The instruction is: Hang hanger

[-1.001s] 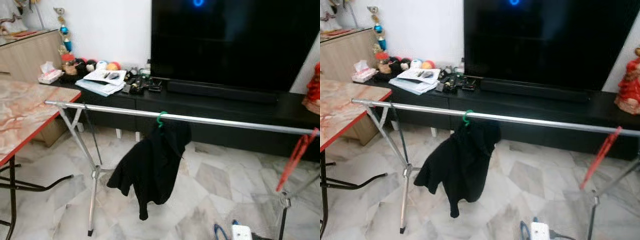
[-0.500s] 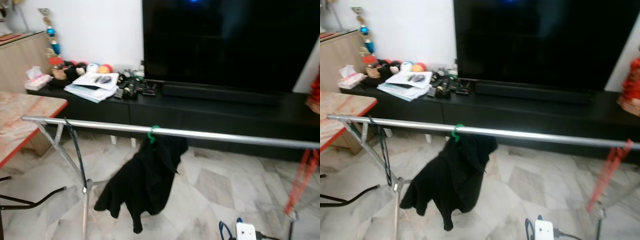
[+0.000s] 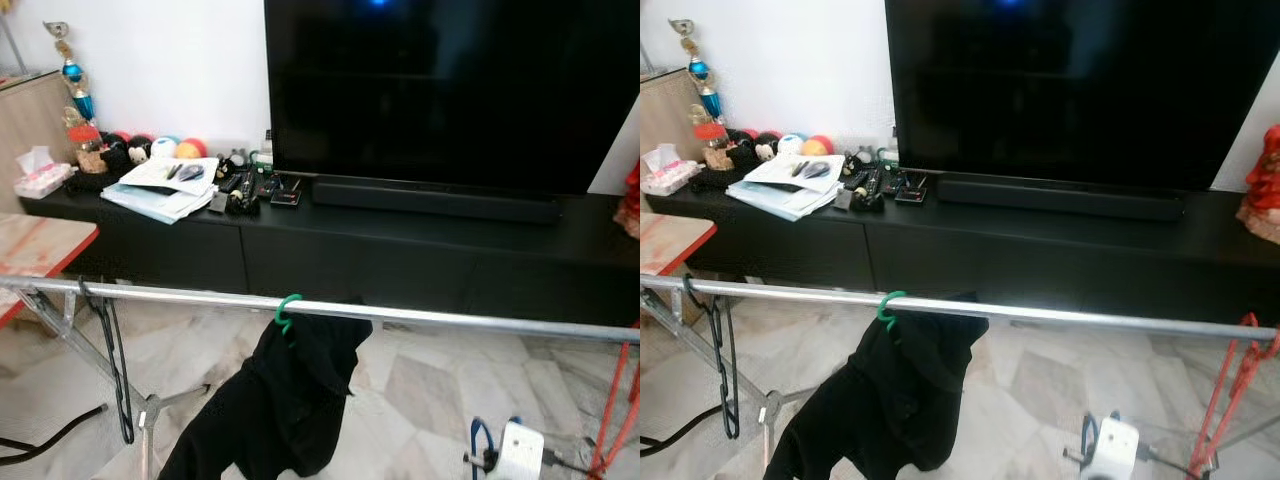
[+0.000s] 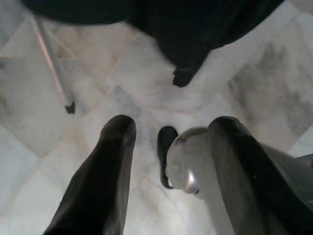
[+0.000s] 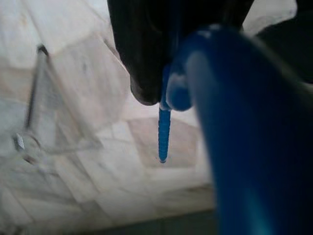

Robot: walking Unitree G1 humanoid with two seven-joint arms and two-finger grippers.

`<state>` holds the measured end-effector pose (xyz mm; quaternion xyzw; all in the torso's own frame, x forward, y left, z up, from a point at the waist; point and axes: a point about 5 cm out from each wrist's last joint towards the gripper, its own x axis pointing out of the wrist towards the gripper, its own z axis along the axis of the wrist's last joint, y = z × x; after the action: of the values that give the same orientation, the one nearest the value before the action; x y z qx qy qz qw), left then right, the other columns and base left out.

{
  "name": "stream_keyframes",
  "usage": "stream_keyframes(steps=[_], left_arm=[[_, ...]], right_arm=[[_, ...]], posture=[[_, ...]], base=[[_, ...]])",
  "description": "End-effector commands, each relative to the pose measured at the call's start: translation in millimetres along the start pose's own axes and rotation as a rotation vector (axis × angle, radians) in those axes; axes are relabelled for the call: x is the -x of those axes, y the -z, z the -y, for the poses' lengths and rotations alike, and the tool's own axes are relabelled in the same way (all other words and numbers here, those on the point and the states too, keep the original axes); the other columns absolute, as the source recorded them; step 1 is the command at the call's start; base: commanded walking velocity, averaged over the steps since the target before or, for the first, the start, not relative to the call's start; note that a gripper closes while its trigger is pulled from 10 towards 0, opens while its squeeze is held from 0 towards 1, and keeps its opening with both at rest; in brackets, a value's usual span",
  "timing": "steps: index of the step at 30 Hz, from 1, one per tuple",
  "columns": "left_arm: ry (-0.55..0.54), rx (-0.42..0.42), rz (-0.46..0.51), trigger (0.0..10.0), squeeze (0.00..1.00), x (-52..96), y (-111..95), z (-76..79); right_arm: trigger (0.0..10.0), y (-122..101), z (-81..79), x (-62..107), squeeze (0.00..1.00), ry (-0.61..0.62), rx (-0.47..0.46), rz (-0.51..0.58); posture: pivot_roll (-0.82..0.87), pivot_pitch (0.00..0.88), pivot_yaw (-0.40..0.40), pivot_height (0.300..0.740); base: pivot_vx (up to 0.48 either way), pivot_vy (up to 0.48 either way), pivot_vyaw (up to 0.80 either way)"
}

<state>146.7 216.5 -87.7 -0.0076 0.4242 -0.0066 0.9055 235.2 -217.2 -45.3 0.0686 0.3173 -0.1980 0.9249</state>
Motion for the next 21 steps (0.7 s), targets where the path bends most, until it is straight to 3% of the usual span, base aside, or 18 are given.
stream_keyframes(steps=[1, 7, 21], left_arm=[[0.004, -0.010, -0.035, 10.0, 0.00, 2.6, 10, 1.6], [0.005, -0.010, -0.040, 10.0, 0.00, 3.1, 11, 2.2], [0.004, -0.015, -0.037, 10.0, 0.00, 3.4, 11, 1.6]], right_arm=[[10.0, -6, 3.5, -0.8, 0.00, 0.033, -0.014, 0.037], [10.0, -28, 9.9, -2.4, 0.00, 0.149, -0.103, 0.161], [10.0, -55, 2.0, 0.8, 0.00, 0.183, -0.128, 0.344]], posture=[[0.16, 0.000, -0.017, 0.740], [0.15, 0.000, -0.017, 0.740], [0.15, 0.000, -0.015, 0.740]], base=[[0.000, 0.000, 0.00], [0.000, 0.000, 0.00], [0.000, 0.000, 0.00]])
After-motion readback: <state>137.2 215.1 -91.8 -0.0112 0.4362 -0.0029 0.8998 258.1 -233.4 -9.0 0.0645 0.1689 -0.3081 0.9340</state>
